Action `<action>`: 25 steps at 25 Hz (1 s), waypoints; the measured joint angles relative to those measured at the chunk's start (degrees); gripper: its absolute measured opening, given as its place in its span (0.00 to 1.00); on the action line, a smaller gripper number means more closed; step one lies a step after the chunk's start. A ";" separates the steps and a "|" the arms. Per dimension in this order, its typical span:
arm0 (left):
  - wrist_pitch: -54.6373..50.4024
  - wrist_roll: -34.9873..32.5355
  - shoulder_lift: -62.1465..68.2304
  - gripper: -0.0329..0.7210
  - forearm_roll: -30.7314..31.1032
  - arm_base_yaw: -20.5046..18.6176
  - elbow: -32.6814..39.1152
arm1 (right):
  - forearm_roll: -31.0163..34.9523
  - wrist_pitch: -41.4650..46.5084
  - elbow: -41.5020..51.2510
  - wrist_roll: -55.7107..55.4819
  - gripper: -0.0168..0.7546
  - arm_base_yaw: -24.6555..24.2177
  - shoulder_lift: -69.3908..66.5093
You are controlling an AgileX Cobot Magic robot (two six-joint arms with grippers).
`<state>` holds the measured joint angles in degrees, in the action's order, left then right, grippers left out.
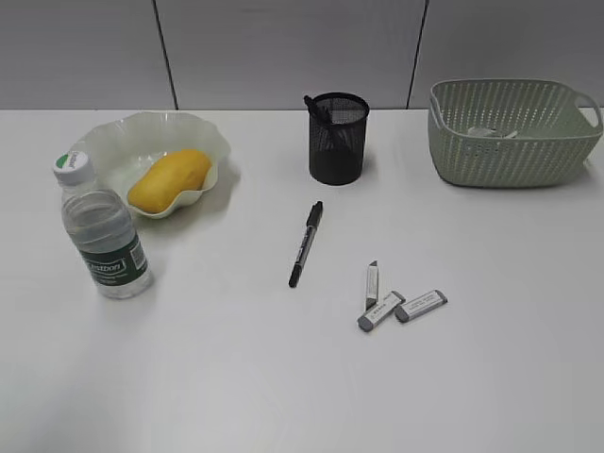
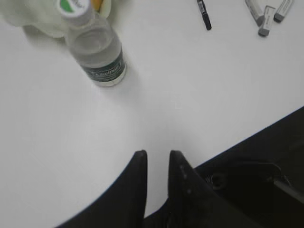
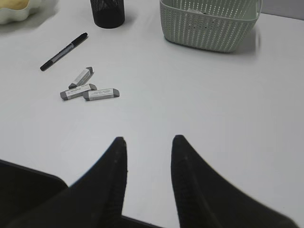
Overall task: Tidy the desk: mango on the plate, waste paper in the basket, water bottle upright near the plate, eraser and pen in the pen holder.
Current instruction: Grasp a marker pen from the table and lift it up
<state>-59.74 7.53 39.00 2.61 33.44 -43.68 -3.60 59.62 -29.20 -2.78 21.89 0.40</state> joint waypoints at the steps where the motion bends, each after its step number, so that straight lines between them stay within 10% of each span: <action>1: 0.25 0.25 -4.62 0.20 0.67 0.05 2.49 | -0.06 0.00 0.00 0.00 0.37 0.00 0.00; 13: -0.86 0.68 -35.50 0.20 1.90 0.05 12.76 | 1.83 -11.85 -1.30 0.01 0.37 0.00 -7.05; 20: -0.87 0.68 -39.30 0.20 1.56 -0.92 12.80 | 10.13 -26.86 -7.50 0.01 0.38 0.00 -47.94; 25: -0.87 0.68 -39.32 0.20 1.50 -9.33 12.80 | 15.28 -24.84 -26.08 -0.15 0.43 1.73 -82.63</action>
<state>-60.61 8.21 -0.32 4.12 24.11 -30.88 11.68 34.78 -55.28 -2.93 23.62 -82.22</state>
